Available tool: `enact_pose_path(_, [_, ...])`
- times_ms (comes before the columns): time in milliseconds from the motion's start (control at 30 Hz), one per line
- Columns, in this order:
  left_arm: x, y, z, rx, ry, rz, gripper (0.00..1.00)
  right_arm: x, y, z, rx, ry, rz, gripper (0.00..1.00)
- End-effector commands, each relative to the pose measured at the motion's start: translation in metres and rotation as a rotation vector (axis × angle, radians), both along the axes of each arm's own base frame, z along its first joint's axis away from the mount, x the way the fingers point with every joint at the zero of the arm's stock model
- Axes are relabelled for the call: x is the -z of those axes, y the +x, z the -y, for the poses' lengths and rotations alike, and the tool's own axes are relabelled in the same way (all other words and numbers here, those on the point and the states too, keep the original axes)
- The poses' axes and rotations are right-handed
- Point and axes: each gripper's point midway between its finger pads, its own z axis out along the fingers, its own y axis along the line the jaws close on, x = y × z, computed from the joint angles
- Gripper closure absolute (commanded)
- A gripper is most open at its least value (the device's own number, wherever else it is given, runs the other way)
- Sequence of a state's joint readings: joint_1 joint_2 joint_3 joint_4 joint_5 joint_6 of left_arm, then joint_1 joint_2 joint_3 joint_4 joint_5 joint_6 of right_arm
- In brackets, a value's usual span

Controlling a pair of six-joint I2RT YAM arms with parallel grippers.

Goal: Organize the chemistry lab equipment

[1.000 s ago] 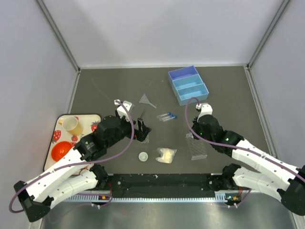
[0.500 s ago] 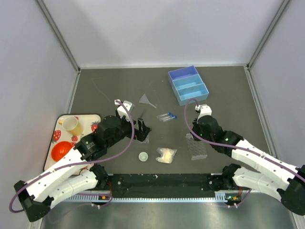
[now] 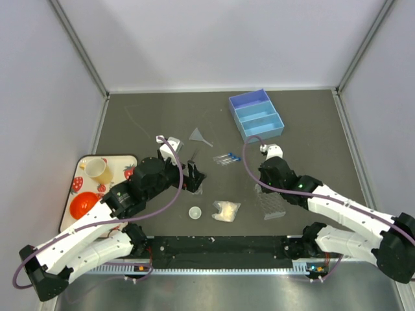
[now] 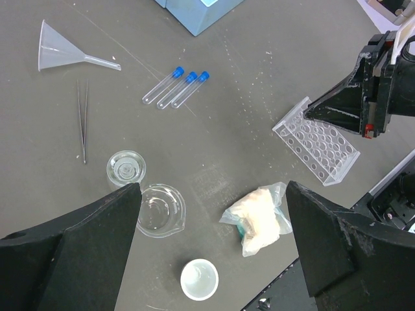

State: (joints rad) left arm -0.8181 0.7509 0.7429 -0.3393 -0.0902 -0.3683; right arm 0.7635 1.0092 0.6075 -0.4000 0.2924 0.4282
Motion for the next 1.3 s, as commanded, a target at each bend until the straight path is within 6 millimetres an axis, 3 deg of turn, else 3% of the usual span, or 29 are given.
enact_pose_path(0, [-0.008, 0.004, 0.005, 0.0, -0.034, 0.03, 0.01, -0.014, 0.01, -0.007, -0.003, 0.006, 0.047, 1.0])
enact_pose_path(300, [-0.005, 0.006, 0.005, 0.0, -0.019, 0.027, 0.01, -0.008, 0.012, -0.009, -0.004, -0.013, 0.027, 1.0])
enact_pose_path(500, [-0.001, 0.009, 0.008, 0.004, 0.0, 0.019, 0.01, -0.013, 0.013, -0.011, -0.011, -0.011, 0.033, 0.78])
enact_pose_path(767, [-0.001, 0.013, 0.012, 0.013, 0.022, 0.018, 0.01, -0.025, 0.013, -0.011, -0.019, -0.003, 0.045, 0.6])
enact_pose_path(933, [-0.003, 0.021, 0.024, 0.037, 0.041, 0.025, 0.01, -0.047, 0.012, -0.01, -0.026, 0.017, 0.075, 0.52])
enact_pose_path(1133, [0.021, 0.046, 0.051, 0.055, 0.113, -0.013, 0.01, -0.081, 0.01, -0.004, -0.029, 0.043, 0.135, 0.49])
enact_pose_path(1167, [0.04, 0.052, 0.057, 0.059, 0.153, -0.051, 0.02, -0.087, 0.009, -0.002, -0.027, 0.049, 0.143, 0.49])
enact_pose_path(1233, [0.044, 0.061, 0.069, 0.07, 0.168, -0.06, 0.02, -0.098, 0.007, 0.001, -0.025, 0.067, 0.173, 0.48])
enact_pose_path(1267, [0.063, 0.066, 0.075, 0.078, 0.205, -0.101, 0.03, -0.102, 0.004, 0.004, -0.026, 0.067, 0.178, 0.48])
